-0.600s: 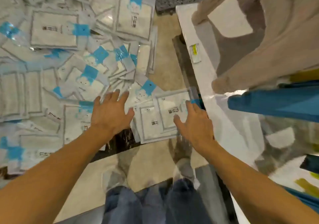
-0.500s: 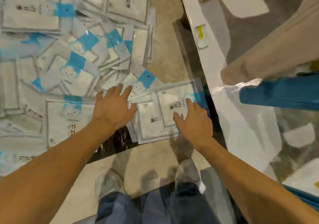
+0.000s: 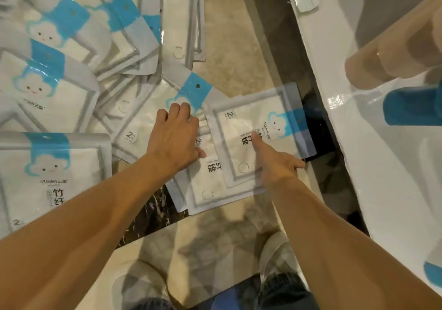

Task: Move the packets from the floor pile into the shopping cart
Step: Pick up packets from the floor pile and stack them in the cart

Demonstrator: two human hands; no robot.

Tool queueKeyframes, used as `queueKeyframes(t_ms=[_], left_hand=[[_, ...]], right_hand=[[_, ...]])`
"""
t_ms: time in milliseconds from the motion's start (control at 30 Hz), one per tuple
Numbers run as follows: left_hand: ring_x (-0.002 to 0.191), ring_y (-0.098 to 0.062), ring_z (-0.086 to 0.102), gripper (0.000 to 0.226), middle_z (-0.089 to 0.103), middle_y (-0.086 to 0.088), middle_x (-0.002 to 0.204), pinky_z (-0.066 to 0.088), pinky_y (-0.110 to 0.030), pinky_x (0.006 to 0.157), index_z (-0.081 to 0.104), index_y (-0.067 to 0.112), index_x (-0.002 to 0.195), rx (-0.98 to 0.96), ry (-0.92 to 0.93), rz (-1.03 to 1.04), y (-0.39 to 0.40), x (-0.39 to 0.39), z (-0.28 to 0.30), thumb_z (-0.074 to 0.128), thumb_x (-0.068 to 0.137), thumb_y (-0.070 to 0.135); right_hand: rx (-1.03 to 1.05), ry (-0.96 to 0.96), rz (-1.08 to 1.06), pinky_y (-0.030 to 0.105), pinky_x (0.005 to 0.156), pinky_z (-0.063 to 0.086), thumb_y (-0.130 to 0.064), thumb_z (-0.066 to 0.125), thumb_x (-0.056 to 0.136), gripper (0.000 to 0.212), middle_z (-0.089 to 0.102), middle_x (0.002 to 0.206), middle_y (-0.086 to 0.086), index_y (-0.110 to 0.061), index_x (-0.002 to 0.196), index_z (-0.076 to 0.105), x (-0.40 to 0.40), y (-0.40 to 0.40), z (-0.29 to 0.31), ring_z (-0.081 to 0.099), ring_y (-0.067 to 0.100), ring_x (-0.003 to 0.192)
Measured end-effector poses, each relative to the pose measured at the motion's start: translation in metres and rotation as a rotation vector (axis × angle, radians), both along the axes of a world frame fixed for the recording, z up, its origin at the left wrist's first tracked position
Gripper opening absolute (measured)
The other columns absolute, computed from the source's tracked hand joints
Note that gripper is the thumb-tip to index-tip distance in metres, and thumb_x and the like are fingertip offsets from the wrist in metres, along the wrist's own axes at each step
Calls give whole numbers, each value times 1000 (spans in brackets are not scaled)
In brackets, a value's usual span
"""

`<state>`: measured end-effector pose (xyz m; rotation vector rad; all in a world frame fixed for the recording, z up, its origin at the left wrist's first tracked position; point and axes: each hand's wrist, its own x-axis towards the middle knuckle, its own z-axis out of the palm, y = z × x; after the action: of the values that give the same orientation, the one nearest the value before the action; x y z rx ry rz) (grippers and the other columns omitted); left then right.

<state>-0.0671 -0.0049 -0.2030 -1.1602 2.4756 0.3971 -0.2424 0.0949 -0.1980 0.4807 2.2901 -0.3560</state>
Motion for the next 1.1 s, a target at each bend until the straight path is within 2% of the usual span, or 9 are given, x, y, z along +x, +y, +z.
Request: queueKeyframes(t_ms=[167,267,333,400,500,633,700,867,1100], left_hand=[[116,-30,43,60,47,-9,124,36,-41,94,63,15,120,94,-43,47,-5,-2,-1,73,80,60],[98,-30,55,37,54,-8,109,42,-39,81,61,15,109,174,-33,90,-15,1,4,72,87,42],[80,-28,58,20,58,-5,90,46,-37,70,56,17,97,185,-31,138,-26,10,9,68,89,31],[73,-25,55,16,57,-2,81,41,-33,63,55,20,101,227,-59,217,-39,20,18,65,89,25],[87,-28,58,52,62,-7,100,42,-32,67,51,29,139,295,-236,194,-57,32,35,62,88,24],[88,-25,59,37,60,-2,95,44,-30,69,59,18,117,424,-338,123,-71,26,41,70,82,26],[94,-24,56,43,60,-2,106,45,-32,77,56,15,110,532,-257,130,-67,19,37,79,81,39],[127,-22,51,75,56,0,140,41,-38,109,51,24,140,781,69,220,-49,29,35,68,67,33],[110,-15,60,50,62,7,125,47,-25,93,60,25,129,712,432,879,-54,103,91,79,85,8]], right_hand=[[-158,-22,-342,53,117,36,-48,94,66,124,30,156,15,-4,150,15,-7,-3,-5,39,41,137],[-289,-69,-420,50,99,54,-30,94,73,65,60,109,8,-12,113,46,-7,7,-4,59,27,93],[-341,-89,-436,43,88,56,-32,91,78,52,61,94,3,-15,104,49,-2,12,-1,61,21,79],[-414,-107,-465,43,91,57,-33,92,76,52,68,103,4,-14,110,57,2,15,-2,67,24,89],[-529,-140,-547,50,98,56,-20,89,75,59,72,118,5,-13,128,63,7,18,-3,70,30,105],[-585,-189,-543,53,93,59,-12,87,77,53,75,117,6,-15,125,65,9,23,-2,73,31,102],[-595,-225,-507,50,88,61,-12,87,79,51,77,114,6,-14,125,66,10,23,-1,75,29,100],[-661,-290,-443,47,79,64,-11,86,79,51,78,111,7,-13,126,68,8,19,12,77,30,96],[-733,-423,-270,45,81,64,-6,77,88,41,78,113,11,-9,127,68,13,5,74,76,30,101]])
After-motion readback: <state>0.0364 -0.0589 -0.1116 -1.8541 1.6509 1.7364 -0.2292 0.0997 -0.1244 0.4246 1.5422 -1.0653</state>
